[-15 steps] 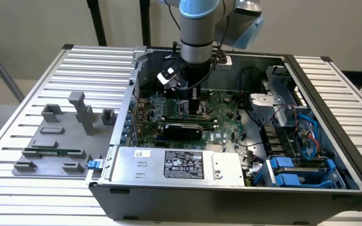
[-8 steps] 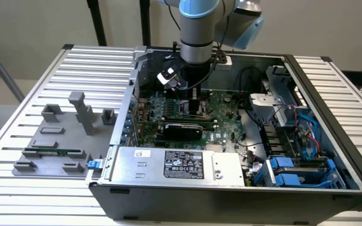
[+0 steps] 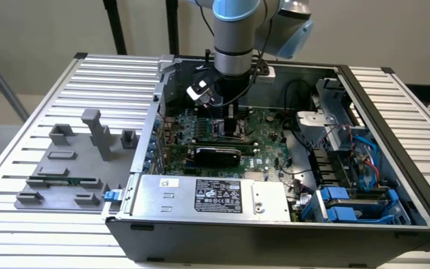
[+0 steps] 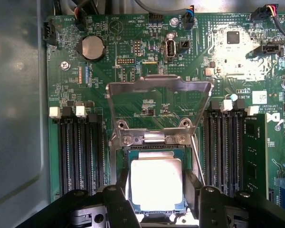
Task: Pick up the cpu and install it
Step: 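Place the cpu into insertion slot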
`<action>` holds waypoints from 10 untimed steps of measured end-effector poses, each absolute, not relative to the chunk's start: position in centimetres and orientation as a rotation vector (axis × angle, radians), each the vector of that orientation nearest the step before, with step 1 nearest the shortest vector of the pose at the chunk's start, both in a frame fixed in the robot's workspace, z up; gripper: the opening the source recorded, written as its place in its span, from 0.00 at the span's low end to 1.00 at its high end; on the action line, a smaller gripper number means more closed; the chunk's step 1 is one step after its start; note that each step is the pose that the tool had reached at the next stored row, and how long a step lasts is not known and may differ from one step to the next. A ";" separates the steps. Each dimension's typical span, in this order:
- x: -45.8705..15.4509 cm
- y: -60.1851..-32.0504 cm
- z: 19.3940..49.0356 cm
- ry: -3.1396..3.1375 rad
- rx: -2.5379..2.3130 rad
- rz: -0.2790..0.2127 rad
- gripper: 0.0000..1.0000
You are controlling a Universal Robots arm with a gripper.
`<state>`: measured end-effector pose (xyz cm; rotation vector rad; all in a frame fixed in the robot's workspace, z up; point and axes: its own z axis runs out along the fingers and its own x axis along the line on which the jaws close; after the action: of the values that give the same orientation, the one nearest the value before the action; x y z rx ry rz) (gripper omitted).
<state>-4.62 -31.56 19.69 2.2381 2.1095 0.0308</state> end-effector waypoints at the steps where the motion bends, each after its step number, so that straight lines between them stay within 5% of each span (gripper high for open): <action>1: -4.6 -31.6 19.7 2.109 2.238 0.030 0.55; 10: -4.6 -31.5 19.6 2.101 2.245 0.030 0.55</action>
<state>-4.64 -31.54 19.60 2.2451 2.1014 0.0296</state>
